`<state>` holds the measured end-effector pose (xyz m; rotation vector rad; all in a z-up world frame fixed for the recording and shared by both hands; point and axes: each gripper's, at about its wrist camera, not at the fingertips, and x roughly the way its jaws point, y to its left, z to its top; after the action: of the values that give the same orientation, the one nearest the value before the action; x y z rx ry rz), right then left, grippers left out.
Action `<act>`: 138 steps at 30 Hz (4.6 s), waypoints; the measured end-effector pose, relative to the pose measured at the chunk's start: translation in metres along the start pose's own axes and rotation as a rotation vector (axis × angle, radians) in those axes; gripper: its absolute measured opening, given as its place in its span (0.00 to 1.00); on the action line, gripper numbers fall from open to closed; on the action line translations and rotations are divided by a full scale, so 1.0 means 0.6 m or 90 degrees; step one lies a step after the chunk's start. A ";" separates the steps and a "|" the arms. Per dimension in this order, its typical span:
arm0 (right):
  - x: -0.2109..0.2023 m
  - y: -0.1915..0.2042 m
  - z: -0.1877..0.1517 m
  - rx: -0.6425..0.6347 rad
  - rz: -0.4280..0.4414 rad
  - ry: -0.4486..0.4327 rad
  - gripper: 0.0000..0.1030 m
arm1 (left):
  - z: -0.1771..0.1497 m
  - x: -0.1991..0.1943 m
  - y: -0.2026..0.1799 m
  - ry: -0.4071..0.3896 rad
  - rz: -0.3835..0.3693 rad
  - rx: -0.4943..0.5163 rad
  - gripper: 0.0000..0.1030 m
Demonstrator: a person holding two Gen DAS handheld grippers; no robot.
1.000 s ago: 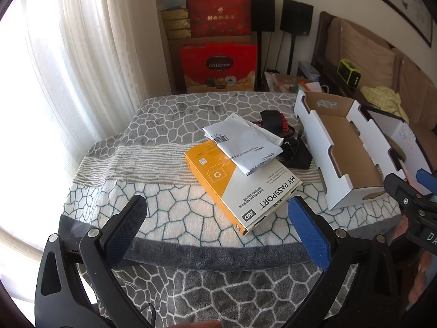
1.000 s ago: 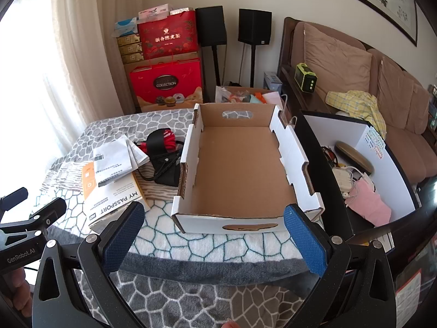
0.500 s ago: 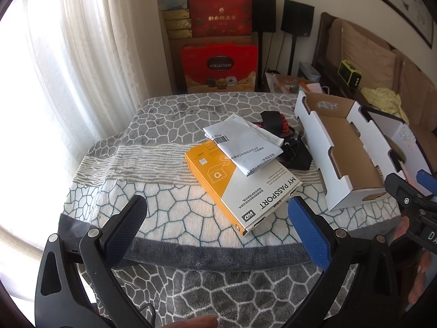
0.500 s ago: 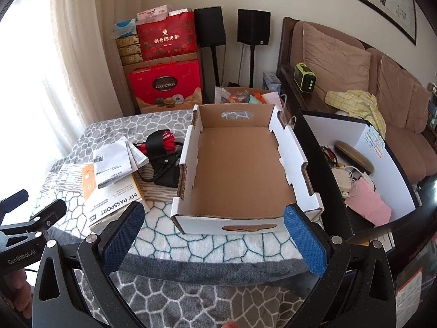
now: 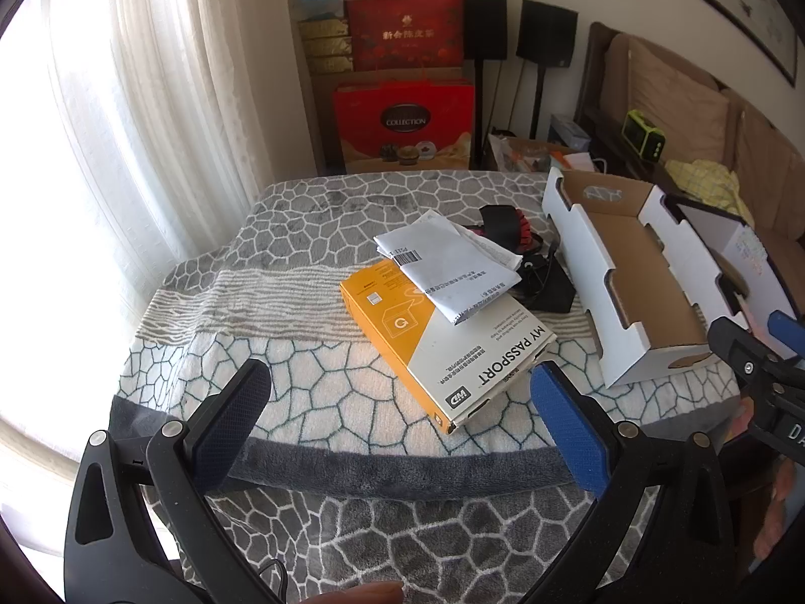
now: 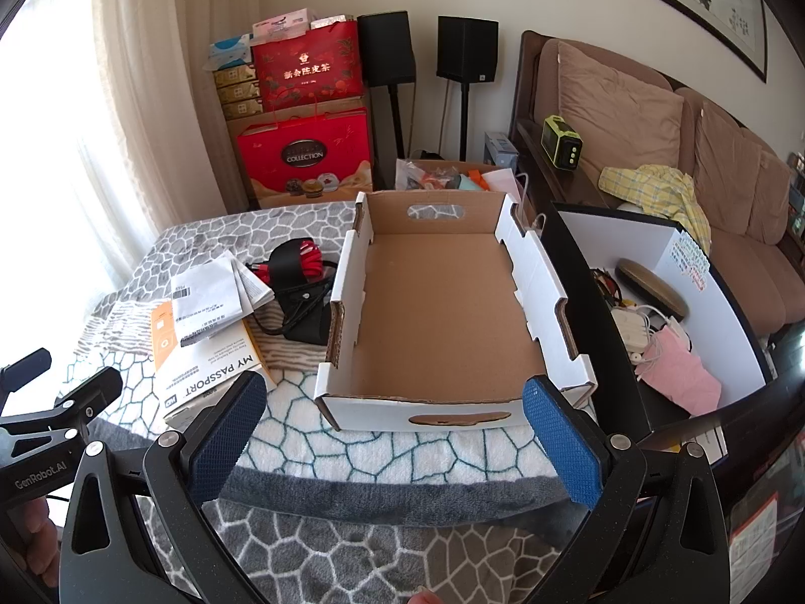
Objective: Organize objects
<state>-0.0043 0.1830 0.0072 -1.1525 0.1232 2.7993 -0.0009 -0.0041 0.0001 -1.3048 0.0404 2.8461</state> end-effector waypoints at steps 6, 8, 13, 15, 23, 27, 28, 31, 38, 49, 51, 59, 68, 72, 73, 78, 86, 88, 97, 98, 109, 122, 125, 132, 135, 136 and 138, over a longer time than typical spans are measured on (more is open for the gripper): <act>0.001 -0.003 -0.001 0.000 -0.002 0.000 1.00 | -0.001 0.001 0.000 0.001 0.000 0.002 1.00; 0.001 -0.002 0.000 -0.001 -0.003 0.001 1.00 | 0.000 0.002 0.001 0.002 0.000 0.002 1.00; 0.002 -0.003 0.000 -0.001 -0.003 0.000 1.00 | -0.001 0.003 -0.001 0.002 0.002 0.002 1.00; 0.002 -0.003 0.000 0.000 -0.003 0.001 1.00 | -0.001 0.005 -0.001 0.004 0.002 0.001 1.00; 0.004 -0.003 0.003 0.000 -0.005 0.001 1.00 | 0.001 0.011 -0.003 0.004 0.004 0.006 1.00; 0.016 -0.015 0.002 0.000 -0.010 0.003 1.00 | 0.007 0.021 -0.005 0.005 0.004 0.010 1.00; 0.019 -0.018 0.004 0.001 -0.011 0.002 1.00 | 0.009 0.024 -0.006 0.004 0.004 0.012 1.00; 0.031 -0.032 0.013 0.001 -0.023 0.001 1.00 | 0.016 0.036 -0.006 0.003 0.007 0.021 1.00; 0.067 -0.085 0.042 0.010 -0.045 0.011 1.00 | 0.039 0.080 0.010 0.014 0.014 0.021 1.00; 0.132 -0.175 0.085 0.033 -0.060 0.052 0.99 | 0.066 0.139 0.047 0.046 -0.028 -0.019 1.00; 0.149 -0.185 0.093 0.034 -0.058 0.059 0.96 | 0.069 0.146 0.052 0.049 -0.039 -0.022 1.00; 0.230 -0.208 0.098 0.021 -0.045 0.139 0.54 | 0.057 0.171 0.055 0.081 -0.079 -0.022 1.00; 0.257 -0.232 0.076 0.034 -0.010 0.187 0.11 | 0.041 0.173 0.038 0.102 -0.107 -0.004 1.00; 0.247 -0.235 0.069 0.034 0.004 0.181 0.09 | 0.035 0.170 0.035 0.109 -0.129 -0.006 1.00; 0.244 -0.234 0.067 0.032 0.004 0.180 0.09 | 0.033 0.169 0.034 0.111 -0.134 -0.005 1.00; 0.230 -0.245 0.058 0.073 0.031 0.184 0.28 | 0.022 0.168 0.029 0.118 -0.137 0.007 1.00; 0.210 -0.231 0.013 0.059 0.006 0.215 0.21 | 0.018 0.173 0.026 0.131 -0.160 0.010 1.00; 0.211 -0.223 0.005 0.039 0.002 0.213 0.11 | 0.018 0.174 0.023 0.134 -0.169 0.008 1.00; 0.198 -0.203 -0.007 -0.025 0.007 0.187 0.11 | 0.009 0.164 -0.002 0.142 -0.180 0.041 1.00; 0.197 -0.202 -0.008 -0.026 0.005 0.187 0.11 | 0.010 0.165 -0.004 0.144 -0.182 0.042 1.00; 0.195 -0.202 -0.013 0.000 0.006 0.189 0.11 | 0.068 0.206 -0.020 0.175 -0.121 -0.011 1.00; 0.195 -0.199 -0.012 0.003 0.005 0.186 0.11 | 0.135 0.203 0.005 0.158 -0.148 -0.033 0.94; 0.194 -0.198 -0.012 0.003 0.005 0.186 0.12 | 0.146 0.218 -0.008 0.174 -0.135 -0.019 0.93; 0.194 -0.198 -0.013 0.003 0.004 0.186 0.12 | 0.176 0.269 -0.038 0.222 -0.070 0.003 0.93; 0.195 -0.199 -0.012 0.003 0.004 0.186 0.12 | 0.186 0.291 -0.049 0.251 -0.055 -0.003 0.93; 0.195 -0.199 -0.012 0.002 0.004 0.186 0.12 | 0.187 0.297 -0.054 0.258 -0.054 0.000 0.93; 0.196 -0.199 -0.012 0.002 0.004 0.186 0.13 | 0.189 0.308 -0.065 0.272 -0.049 0.008 0.93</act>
<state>-0.0660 0.3091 -0.0846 -1.5549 0.1555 2.6156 -0.2064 0.0380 -0.0666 -1.8383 0.0098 2.4492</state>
